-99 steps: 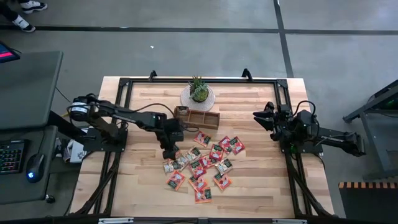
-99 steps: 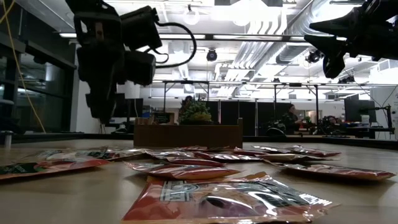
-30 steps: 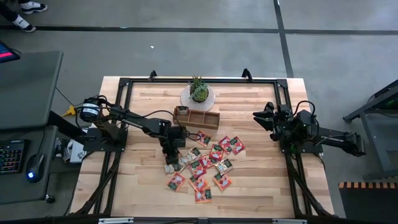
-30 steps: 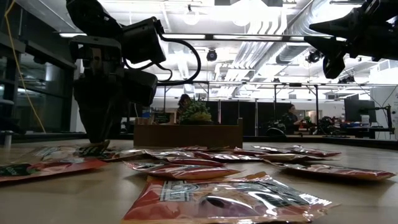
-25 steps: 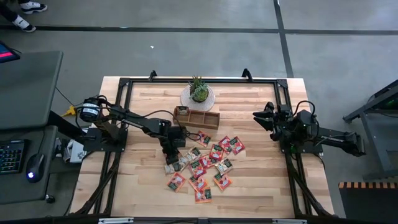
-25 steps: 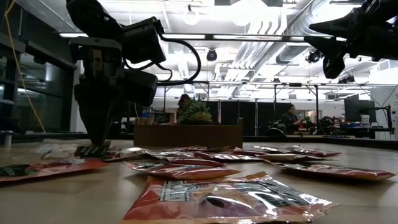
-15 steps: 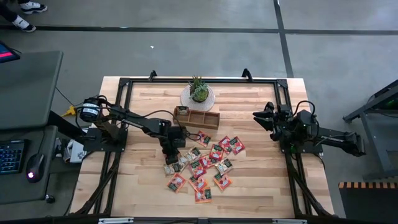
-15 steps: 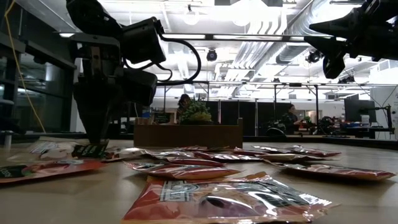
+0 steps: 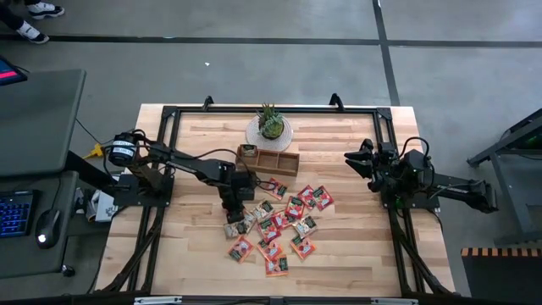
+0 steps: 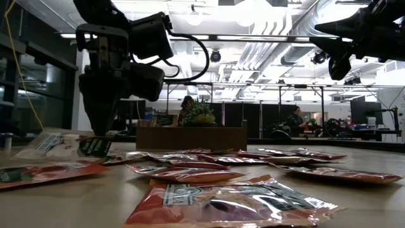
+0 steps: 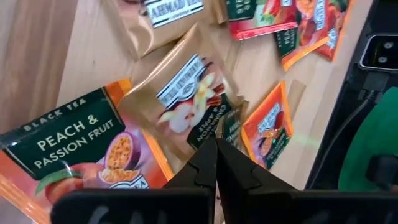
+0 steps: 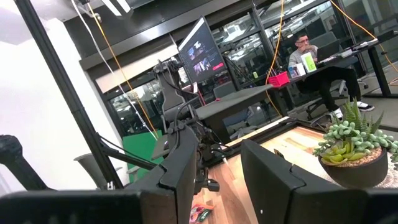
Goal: Pick & Place Tea
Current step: Put the brown tea bag into the left section of the wooden organizer
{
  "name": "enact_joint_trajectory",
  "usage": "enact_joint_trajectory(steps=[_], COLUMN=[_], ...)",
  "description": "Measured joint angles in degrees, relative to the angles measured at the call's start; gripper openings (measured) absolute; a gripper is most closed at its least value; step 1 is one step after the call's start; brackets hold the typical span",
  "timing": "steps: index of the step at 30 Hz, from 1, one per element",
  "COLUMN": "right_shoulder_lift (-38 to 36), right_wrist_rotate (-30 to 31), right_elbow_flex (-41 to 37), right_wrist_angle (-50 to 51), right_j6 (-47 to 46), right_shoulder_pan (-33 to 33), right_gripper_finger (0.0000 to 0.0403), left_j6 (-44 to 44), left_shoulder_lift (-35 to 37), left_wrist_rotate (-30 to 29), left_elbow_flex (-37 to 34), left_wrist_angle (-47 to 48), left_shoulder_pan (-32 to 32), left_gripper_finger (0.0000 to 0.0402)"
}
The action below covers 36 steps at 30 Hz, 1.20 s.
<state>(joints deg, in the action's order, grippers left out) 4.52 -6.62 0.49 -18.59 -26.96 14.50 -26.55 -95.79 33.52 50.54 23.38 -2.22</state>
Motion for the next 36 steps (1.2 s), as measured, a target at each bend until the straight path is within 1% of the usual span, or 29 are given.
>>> enact_joint_trajectory(steps=[5,9,12,17,25,29,33,36], right_shoulder_lift=[0.0,0.0,0.0,0.0,0.0,0.0,0.0,0.0], right_wrist_rotate=[0.0,0.0,0.0,0.0,0.0,0.0,0.0,0.0], right_elbow_flex=[0.0,0.0,0.0,0.0,0.0,0.0,0.0,0.0], right_wrist_angle=[0.0,0.0,0.0,0.4,0.5,0.6,0.7,0.8], right_j6=[0.0,0.0,0.0,0.0,0.0,0.0,0.0,0.0], right_shoulder_pan=[0.0,0.0,0.0,0.0,0.0,0.0,0.0,0.0], right_gripper_finger=[0.0124,0.0124,0.0124,0.0124,0.0124,0.0124,0.0124,0.0124], left_j6=[1.0,2.2,2.3,2.3,1.7,2.2,4.7,8.4], left_shoulder_lift=[0.2,2.3,3.9,6.9,12.9,16.1,19.2,21.3], left_wrist_rotate=[-0.9,-1.0,-2.0,-4.4,-10.4,-15.4,-19.7,-23.5], left_elbow_flex=[2.0,2.9,3.1,3.5,3.5,3.4,3.4,3.5], left_wrist_angle=[3.6,5.6,8.1,8.5,8.2,8.1,6.4,4.0], left_shoulder_pan=[0.0,0.0,0.0,0.0,1.7,2.2,2.7,2.7], left_gripper_finger=[0.0000,0.0000,0.0000,0.0000,0.0000,0.0000,0.0000,0.0000])
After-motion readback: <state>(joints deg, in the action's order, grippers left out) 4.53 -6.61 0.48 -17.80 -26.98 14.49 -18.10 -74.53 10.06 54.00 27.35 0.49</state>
